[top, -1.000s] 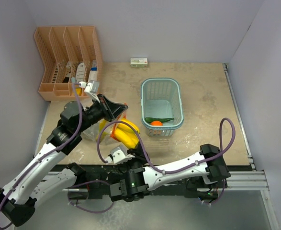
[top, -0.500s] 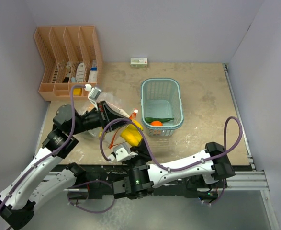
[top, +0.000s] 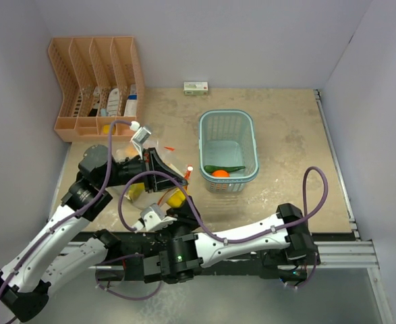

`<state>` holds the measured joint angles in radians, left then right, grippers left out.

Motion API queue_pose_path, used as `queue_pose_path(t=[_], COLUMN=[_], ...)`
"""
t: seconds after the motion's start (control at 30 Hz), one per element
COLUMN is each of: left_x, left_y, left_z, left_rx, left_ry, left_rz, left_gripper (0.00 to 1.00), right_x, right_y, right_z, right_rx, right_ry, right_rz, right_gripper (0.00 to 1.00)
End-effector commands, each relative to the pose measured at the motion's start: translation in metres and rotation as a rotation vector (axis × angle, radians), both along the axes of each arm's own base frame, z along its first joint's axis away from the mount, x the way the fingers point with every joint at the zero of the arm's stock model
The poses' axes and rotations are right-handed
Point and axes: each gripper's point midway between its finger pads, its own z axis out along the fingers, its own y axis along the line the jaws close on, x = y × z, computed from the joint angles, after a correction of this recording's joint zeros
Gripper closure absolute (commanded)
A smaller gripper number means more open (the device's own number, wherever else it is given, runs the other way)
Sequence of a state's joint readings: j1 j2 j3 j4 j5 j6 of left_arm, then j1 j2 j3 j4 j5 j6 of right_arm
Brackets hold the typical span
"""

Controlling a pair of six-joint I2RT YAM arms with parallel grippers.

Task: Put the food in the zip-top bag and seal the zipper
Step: Place the fake fruit in the zipper food storage bag.

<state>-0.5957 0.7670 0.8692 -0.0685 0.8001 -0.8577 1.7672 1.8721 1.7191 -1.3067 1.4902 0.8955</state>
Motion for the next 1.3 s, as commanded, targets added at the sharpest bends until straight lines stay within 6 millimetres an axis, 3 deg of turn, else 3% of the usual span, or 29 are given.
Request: queue_pose_path(t=[0.0, 0.17, 0.23, 0.33, 0.5, 0.83, 1.1, 1.17, 1.27], left_x=[-0.014, -0.017, -0.02, -0.025, -0.023, 0.007, 0.022, 0.025, 0.032], left_y=[0.002, 0.002, 0.002, 0.004, 0.007, 0.007, 0.012, 0.016, 0.023], left_z=[0.033, 0.039, 0.043, 0.047, 0.049, 0.025, 0.004, -0.001, -0.01], left_rx=[-0.057, -0.074, -0.089, -0.104, -0.105, -0.04, 0.018, 0.036, 0.075], left_ry=[-0.069, -0.068, -0.063, -0.051, -0.05, -0.027, -0.013, -0.021, -0.033], left_rz=[-0.061, -0.076, -0.086, -0.098, -0.059, 0.095, 0.19, 0.227, 0.288], left_gripper=[1.0, 1.0, 1.0, 1.0, 1.0, 1.0, 1.0, 1.0, 1.0], right_x=[0.002, -0.002, -0.001, 0.003, 0.008, 0.009, 0.006, 0.015, 0.041], right_y=[0.006, 0.027, 0.029, 0.023, 0.004, -0.036, -0.054, -0.062, -0.053], right_z=[0.071, 0.064, 0.063, 0.069, 0.081, 0.089, 0.098, 0.102, 0.114], right_rx=[0.095, 0.039, 0.057, 0.13, 0.219, 0.411, 0.709, 0.792, 0.923], right_ry=[-0.216, -0.225, -0.223, -0.209, -0.179, 0.007, 0.216, 0.275, 0.395], right_rz=[-0.007, -0.01, -0.014, -0.022, -0.024, -0.011, -0.01, -0.031, 0.032], right_gripper=[0.8, 0.39, 0.27, 0.16, 0.08, 0.0, 0.01, 0.0, 0.0])
